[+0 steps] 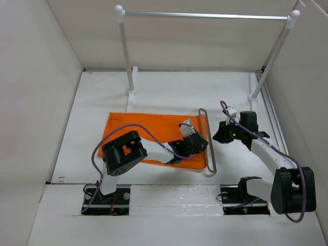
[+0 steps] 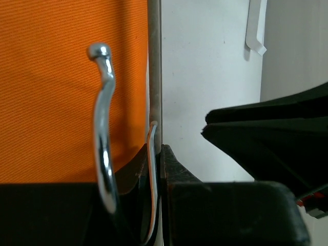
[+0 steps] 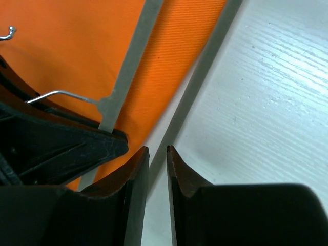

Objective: Place the trousers on the hanger

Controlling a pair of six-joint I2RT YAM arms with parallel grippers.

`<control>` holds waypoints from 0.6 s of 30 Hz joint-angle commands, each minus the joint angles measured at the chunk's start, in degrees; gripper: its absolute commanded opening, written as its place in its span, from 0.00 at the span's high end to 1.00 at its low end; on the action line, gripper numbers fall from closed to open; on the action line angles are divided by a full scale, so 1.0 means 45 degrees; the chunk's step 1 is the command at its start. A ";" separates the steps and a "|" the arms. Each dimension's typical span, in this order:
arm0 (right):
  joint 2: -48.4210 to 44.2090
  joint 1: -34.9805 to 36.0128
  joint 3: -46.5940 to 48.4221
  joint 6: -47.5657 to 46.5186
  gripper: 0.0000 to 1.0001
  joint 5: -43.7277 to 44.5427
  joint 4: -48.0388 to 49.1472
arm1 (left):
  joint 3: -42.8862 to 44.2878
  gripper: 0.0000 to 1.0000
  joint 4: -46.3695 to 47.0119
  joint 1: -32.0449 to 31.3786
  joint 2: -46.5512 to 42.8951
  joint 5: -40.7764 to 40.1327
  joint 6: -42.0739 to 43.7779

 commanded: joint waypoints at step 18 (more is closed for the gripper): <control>0.0796 0.2418 -0.1999 0.4711 0.58 0.2901 0.4891 | 0.0242 1.00 -0.1471 -0.0169 -0.0292 0.0569 0.0532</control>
